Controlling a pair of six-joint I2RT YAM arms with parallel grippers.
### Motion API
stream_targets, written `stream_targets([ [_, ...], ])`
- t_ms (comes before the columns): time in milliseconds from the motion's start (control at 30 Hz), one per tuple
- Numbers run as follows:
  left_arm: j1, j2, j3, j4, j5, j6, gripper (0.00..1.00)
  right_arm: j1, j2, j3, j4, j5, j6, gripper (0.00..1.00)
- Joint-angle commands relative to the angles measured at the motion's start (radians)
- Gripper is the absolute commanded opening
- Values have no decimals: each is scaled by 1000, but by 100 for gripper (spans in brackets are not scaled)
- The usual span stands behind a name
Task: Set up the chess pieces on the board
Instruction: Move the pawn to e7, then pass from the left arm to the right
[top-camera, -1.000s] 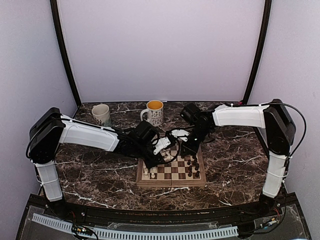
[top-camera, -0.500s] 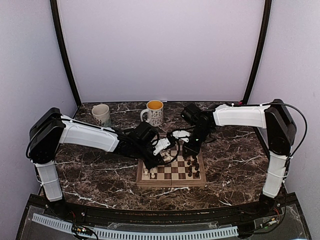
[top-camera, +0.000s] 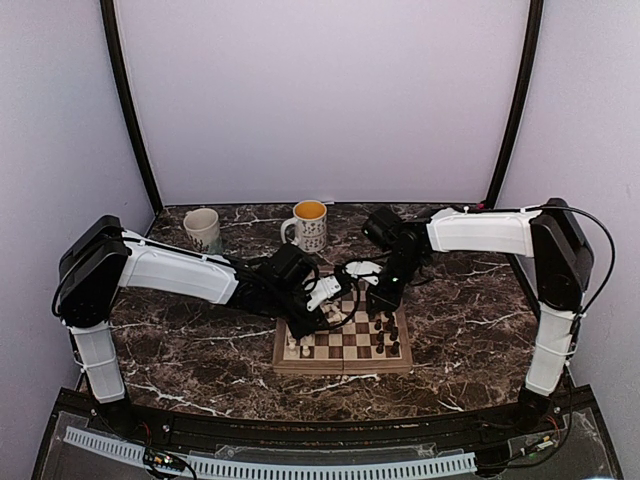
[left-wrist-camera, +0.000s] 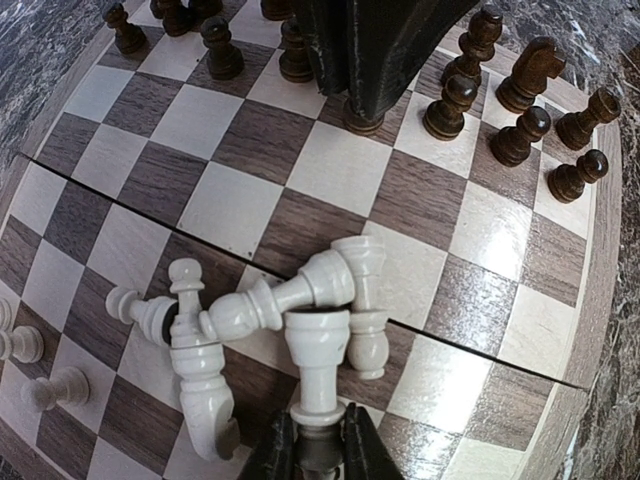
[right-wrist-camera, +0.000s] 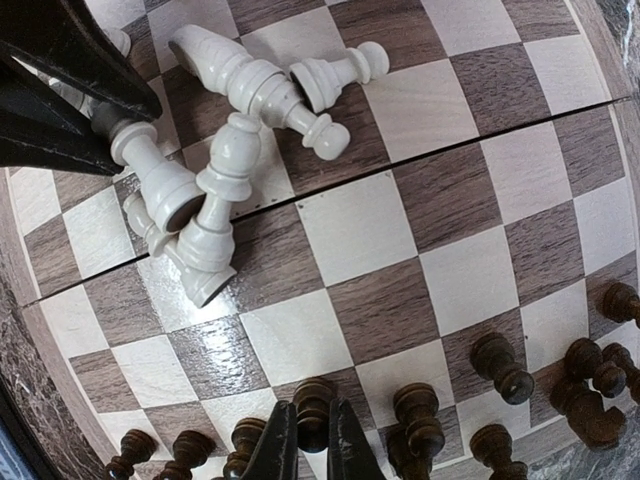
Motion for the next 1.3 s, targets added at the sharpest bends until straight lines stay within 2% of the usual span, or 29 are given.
stream_targets([
  [0, -3, -47, -15, -1, 4, -12, 7, 11, -42, -10, -29, 2, -17, 8],
  [267, -3, -49, -16, 1, 3, -12, 7, 12, -50, -6, -27, -17, -13, 18],
  [600, -3, -52, -15, 9, 7, -11, 8, 4, -54, -4, -18, -38, -8, 20],
  [1067, -3, -102, -60, 145, 50, -55, 6, -142, -85, 68, -32, -336, 41, 24],
  [1267, -3, -116, -83, 163, 57, -60, 6, -162, -58, 99, -37, -413, 62, 27],
])
